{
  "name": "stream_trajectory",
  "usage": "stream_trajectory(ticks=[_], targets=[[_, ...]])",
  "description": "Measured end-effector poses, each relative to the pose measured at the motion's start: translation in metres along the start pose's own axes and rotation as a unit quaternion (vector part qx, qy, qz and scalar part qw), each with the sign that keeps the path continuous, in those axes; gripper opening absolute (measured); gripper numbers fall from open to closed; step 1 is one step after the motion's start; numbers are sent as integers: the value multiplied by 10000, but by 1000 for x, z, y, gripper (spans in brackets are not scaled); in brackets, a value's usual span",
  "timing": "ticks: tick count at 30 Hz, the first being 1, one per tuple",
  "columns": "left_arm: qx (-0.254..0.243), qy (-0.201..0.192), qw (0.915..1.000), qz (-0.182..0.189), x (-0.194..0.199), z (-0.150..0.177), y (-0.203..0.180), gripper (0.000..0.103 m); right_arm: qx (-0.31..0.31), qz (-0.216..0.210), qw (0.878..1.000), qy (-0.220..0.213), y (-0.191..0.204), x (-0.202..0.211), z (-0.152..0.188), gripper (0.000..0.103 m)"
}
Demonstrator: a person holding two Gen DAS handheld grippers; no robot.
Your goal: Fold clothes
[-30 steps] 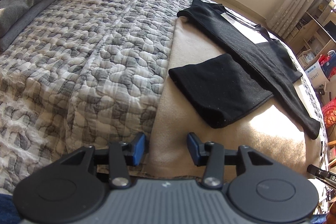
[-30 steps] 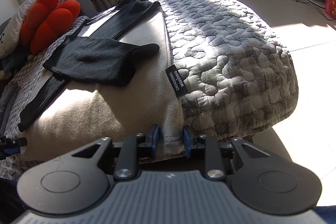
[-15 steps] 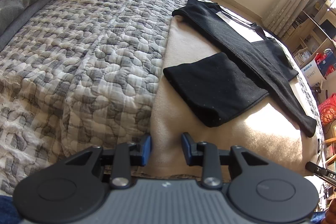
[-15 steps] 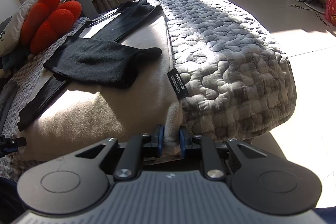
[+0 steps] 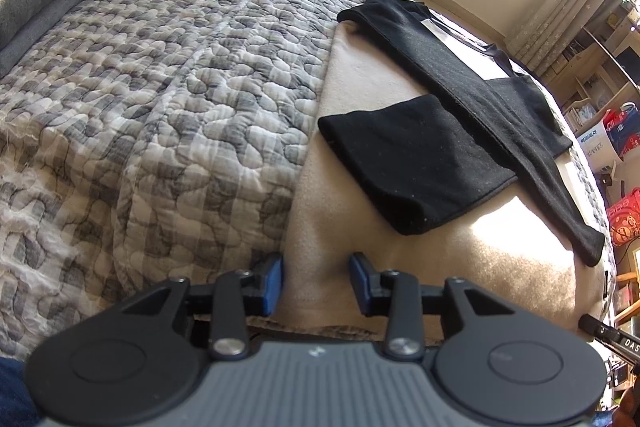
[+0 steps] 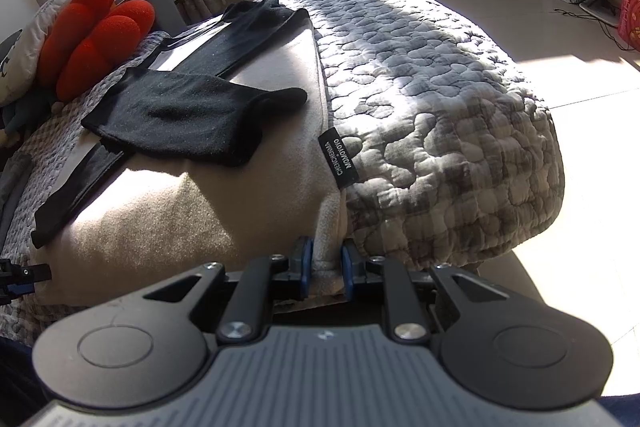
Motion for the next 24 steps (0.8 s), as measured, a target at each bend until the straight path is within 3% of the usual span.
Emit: stream_trajectory(ticks=[2, 7, 24], targets=[[34, -29, 9998, 207, 4, 0, -2, 6, 16, -77, 10000, -43, 1, 3, 0, 15], [136, -171, 9972, 711, 20, -2, -4, 5, -354, -612, 9964, -464, -2, 29, -11, 12], [731, -431, 9858, 1446, 34, -26, -2, 4, -972, -964, 9870, -844, -10, 34, -39, 12]])
Point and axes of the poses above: each gripper's, at about its wrist camera, not at the fingertips, and x roughly against the way its jaws point, y to its left, z to its underside, the point moved 6 cm from there along -x, roughly the way its jaws point, and after that the axes turned 3 degrees about y, right-handed, at the moved point
